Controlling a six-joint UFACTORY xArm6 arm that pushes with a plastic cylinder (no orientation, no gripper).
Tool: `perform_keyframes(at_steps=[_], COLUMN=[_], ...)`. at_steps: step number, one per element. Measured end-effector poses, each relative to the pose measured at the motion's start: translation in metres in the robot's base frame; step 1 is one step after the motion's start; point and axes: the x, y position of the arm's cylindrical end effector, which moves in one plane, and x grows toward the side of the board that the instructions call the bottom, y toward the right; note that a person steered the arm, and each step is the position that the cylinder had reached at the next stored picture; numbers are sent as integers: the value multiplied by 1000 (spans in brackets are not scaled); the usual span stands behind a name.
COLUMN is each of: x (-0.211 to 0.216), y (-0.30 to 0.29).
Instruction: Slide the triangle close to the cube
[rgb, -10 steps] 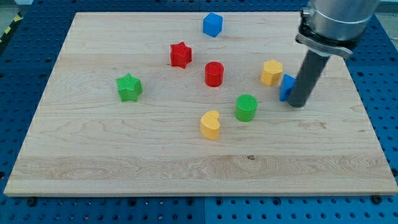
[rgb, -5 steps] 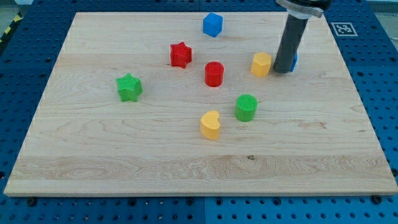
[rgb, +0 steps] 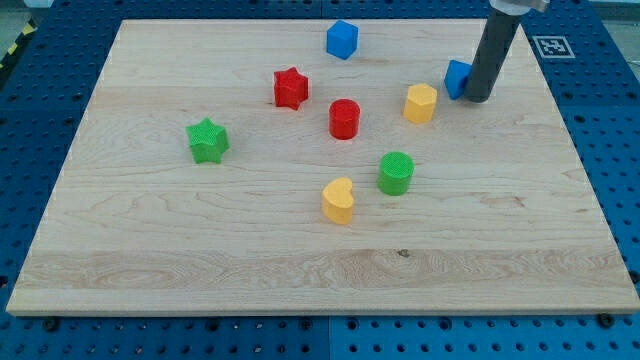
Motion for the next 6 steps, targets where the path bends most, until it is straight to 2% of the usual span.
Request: perform_keyframes(at_steps=[4, 6], x=[-65, -68], y=[-22, -53])
